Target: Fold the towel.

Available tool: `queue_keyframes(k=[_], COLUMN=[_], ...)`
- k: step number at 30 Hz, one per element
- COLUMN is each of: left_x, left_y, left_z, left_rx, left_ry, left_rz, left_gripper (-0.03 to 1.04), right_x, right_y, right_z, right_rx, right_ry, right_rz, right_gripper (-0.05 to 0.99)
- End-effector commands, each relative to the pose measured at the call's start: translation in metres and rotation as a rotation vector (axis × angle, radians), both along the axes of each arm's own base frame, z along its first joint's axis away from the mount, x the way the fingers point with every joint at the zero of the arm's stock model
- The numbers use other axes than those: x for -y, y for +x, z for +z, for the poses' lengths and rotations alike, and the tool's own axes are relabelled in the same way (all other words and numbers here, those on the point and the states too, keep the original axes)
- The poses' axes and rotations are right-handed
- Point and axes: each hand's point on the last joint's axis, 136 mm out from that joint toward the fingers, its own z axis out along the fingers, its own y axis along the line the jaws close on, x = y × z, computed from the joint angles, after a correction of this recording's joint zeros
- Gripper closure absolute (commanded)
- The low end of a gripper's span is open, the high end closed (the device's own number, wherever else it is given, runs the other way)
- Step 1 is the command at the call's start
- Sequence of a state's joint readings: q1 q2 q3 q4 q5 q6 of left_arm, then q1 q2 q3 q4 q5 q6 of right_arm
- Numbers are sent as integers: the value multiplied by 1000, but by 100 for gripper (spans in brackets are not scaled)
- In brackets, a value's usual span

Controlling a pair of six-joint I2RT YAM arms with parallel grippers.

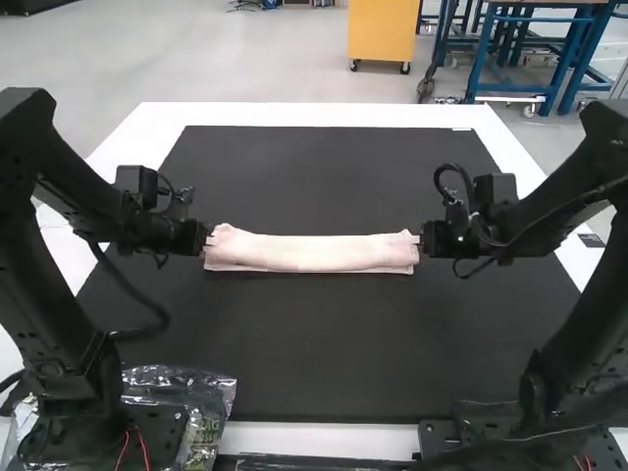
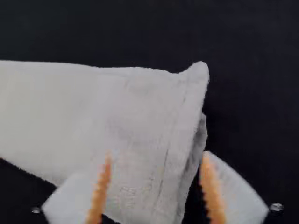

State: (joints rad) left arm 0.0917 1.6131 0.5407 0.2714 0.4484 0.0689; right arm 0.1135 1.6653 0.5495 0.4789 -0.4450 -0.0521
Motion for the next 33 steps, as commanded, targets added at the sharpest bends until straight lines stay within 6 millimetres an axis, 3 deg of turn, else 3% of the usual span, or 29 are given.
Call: queue_keyframes(k=[1, 2, 10, 14, 27, 29, 30, 32, 33], left_x=[-8, -10, -54, -67, -69, -68, -68, -68, -68], left_y=[-4, -3, 22, 32, 34, 33, 33, 32, 32], left_z=[-7, -7, 30, 43, 56, 55, 55, 54, 53], left_rx=[7, 12, 129, 152, 168, 165, 165, 163, 160], left_ry=[13, 14, -69, -93, -114, -115, -115, -115, -117], left_rz=[32, 43, 210, 239, 226, 225, 225, 225, 224], left_gripper=[9, 3, 3, 4, 4, 4, 4, 4, 4], right_x=[8, 7, -3, -8, -25, -28, -31, -37, -36], right_y=[7, 8, 19, 20, 8, 5, 3, -4, -5], right_z=[-1, 0, 12, 3, -38, -45, -49, -58, -63], right_rx=[4, 6, 24, 3, -79, -91, -96, -118, -127], right_ry=[-7, -2, 18, 11, -17, -25, -28, -7, -6], right_rz=[-31, -29, -14, -6, 41, 52, 62, 94, 91], right_gripper=[10, 7, 3, 3, 4, 17, 28, 60, 88])
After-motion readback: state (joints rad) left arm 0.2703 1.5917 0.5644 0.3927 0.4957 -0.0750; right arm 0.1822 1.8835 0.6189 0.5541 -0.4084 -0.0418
